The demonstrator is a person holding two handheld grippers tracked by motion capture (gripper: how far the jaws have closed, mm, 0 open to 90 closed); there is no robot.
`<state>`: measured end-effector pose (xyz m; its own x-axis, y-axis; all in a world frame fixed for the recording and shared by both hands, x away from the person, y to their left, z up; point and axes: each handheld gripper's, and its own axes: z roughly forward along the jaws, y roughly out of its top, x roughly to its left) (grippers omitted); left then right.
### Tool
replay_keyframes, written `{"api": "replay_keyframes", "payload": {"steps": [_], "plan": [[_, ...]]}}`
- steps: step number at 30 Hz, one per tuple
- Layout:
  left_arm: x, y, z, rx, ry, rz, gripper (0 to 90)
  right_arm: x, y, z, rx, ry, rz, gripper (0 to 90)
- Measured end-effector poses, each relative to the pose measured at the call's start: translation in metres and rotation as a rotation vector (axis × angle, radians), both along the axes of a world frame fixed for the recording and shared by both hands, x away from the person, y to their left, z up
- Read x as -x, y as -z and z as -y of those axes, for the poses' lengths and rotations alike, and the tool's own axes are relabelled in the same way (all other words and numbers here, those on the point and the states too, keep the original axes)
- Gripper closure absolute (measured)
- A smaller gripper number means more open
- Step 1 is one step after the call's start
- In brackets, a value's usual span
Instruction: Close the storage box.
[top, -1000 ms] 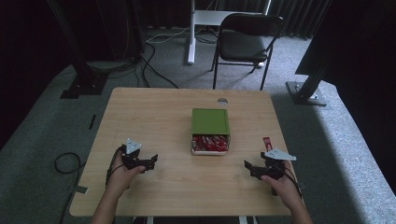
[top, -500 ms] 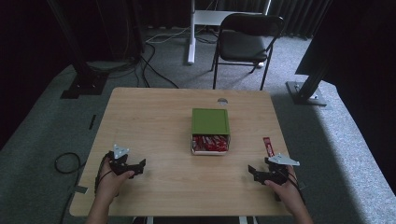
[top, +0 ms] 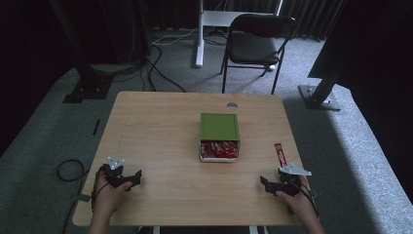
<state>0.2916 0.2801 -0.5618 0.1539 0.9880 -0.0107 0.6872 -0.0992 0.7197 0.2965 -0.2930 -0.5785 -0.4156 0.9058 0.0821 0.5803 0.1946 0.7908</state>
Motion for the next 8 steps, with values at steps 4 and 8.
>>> {"api": "replay_keyframes", "payload": {"steps": [4, 8], "plan": [[-0.0001, 0.0035, -0.001, 0.001, -0.012, -0.008, 6.3, -0.0006, 0.0, 0.0005, -0.003, 0.006, 0.001, 12.1], [-0.0001, 0.0054, -0.0006, -0.002, -0.009, -0.016, 6.3, -0.0005, -0.0001, 0.0003, -0.001, 0.008, 0.002, 12.1]]}}
